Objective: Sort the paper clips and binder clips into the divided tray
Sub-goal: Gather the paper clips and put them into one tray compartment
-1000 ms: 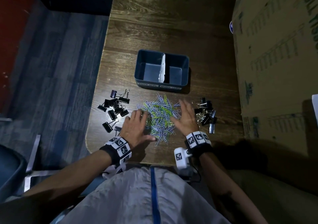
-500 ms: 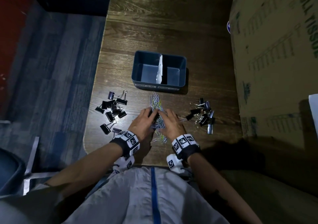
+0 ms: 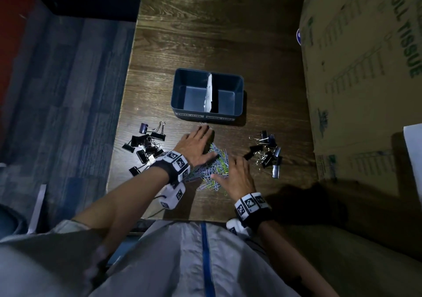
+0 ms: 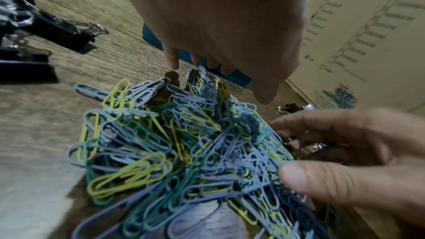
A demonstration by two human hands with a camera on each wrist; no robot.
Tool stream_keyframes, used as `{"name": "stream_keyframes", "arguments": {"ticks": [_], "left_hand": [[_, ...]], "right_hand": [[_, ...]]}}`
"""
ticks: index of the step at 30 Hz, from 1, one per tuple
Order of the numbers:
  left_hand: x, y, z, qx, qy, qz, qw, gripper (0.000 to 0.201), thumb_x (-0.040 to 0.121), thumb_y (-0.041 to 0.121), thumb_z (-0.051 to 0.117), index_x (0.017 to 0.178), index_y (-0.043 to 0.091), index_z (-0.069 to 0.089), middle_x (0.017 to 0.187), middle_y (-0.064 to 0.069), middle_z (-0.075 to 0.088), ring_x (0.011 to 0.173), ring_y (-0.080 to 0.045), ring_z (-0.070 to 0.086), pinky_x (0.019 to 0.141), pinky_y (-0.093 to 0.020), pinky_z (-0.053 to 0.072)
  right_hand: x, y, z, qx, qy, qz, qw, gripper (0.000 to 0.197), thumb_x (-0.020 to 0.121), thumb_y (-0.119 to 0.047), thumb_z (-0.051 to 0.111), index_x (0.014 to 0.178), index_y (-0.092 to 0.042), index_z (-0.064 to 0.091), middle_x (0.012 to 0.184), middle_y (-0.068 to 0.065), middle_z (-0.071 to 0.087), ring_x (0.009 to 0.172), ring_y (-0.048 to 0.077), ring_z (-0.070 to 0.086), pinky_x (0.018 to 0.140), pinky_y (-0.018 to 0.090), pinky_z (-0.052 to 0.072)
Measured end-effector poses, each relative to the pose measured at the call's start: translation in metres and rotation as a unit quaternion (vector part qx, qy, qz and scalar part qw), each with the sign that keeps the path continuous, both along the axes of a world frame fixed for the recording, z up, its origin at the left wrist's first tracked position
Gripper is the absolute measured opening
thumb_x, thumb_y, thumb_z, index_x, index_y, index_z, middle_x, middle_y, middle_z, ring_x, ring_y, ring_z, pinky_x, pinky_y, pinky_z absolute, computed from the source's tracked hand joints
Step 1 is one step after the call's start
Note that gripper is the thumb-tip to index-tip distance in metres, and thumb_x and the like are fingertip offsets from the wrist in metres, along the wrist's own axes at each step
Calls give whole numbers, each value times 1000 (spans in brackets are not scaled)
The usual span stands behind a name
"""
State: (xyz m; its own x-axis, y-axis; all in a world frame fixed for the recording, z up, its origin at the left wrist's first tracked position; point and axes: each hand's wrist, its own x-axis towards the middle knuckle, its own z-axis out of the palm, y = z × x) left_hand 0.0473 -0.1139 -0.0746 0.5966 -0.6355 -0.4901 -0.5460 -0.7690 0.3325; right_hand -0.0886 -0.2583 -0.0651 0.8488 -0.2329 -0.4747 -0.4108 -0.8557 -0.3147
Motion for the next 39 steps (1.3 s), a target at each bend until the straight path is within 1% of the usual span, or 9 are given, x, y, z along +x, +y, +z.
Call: {"name": "stream_keyframes", "arguments": {"ticks": [3, 9, 12, 15, 23, 29, 32, 35, 39], "left_hand": [[-1, 1, 2, 12, 6, -37, 999, 83, 92, 67, 25, 154, 16, 3, 162, -5, -2, 148, -25, 3, 115, -50, 16], [-27, 26, 20, -46, -47, -54, 996, 79, 91, 65, 36, 150, 17, 18, 156, -7, 24, 140, -25, 26, 110, -49, 32], [-34, 43, 23, 38, -43, 14, 998, 101, 76, 74, 54, 150, 19, 12, 155, -10, 20, 137, -31, 29, 108, -51, 32], [-36, 47, 18, 104, -16, 69, 992, 114, 65, 64, 74, 147, 16, 10, 145, -14, 25, 128, -33, 36, 99, -47, 44], [-46, 27, 15, 6, 20, 98, 995, 81, 78, 24, 76, 142, 14, 26, 132, -13, 36, 118, -29, 39, 88, -42, 52], [-46, 46, 13, -107, 12, 107, 988, 34, 82, 3, 66, 111, 11, 49, 102, -10, 60, 87, -28, 61, 73, -38, 56], [-44, 50, 19, -143, 19, 124, 982, 13, 88, 9, 64, 100, 12, 59, 94, -6, 65, 77, -22, 64, 67, -28, 56], [-43, 53, 27, -173, 26, 142, 974, 3, 89, 13, 65, 92, 15, 66, 86, 2, 66, 69, -11, 61, 64, -22, 54], [-38, 56, 45, -212, 25, 143, 966, 8, 89, 5, 64, 87, 12, 69, 82, 4, 68, 64, -3, 58, 56, -8, 44]], "right_hand": [[2, 10, -1, 39, -1, 35, 999, 93, 85, -61, 62, 154, -10, 24, 158, 13, 27, 143, 33, 25, 115, 46, 30], [-1, -7, -1, 68, -70, 11, 995, 82, 76, -50, 78, 144, -22, 44, 142, 7, 44, 131, 30, 42, 107, 43, 39], [0, -16, -4, 31, -24, -20, 999, 106, 66, -59, 82, 151, -25, 29, 148, 6, 33, 133, 30, 37, 104, 48, 44], [6, -13, -6, 11, 36, 13, 999, 115, 65, -58, 83, 154, -27, 16, 148, 7, 25, 137, 31, 28, 102, 51, 46], [25, 9, -6, 12, -61, 31, 998, 71, 75, -33, 82, 136, -17, 49, 124, 9, 50, 115, 32, 52, 91, 47, 51], [28, 5, 3, 65, -73, -12, 995, 40, 78, -18, 79, 112, -21, 57, 110, 1, 63, 97, 23, 62, 82, 43, 55], [35, 2, 18, 74, -63, -21, 995, 19, 87, -11, 70, 103, -20, 67, 101, 0, 70, 85, 19, 67, 74, 40, 59], [38, 0, 29, 72, -53, -29, 996, 27, 94, 0, 52, 96, -16, 75, 91, 8, 74, 77, 23, 70, 71, 38, 60], [40, -3, 42, 65, 3, -9, 998, 29, 95, -1, 51, 101, -15, 75, 98, 9, 74, 83, 23, 69, 76, 34, 60]]}}
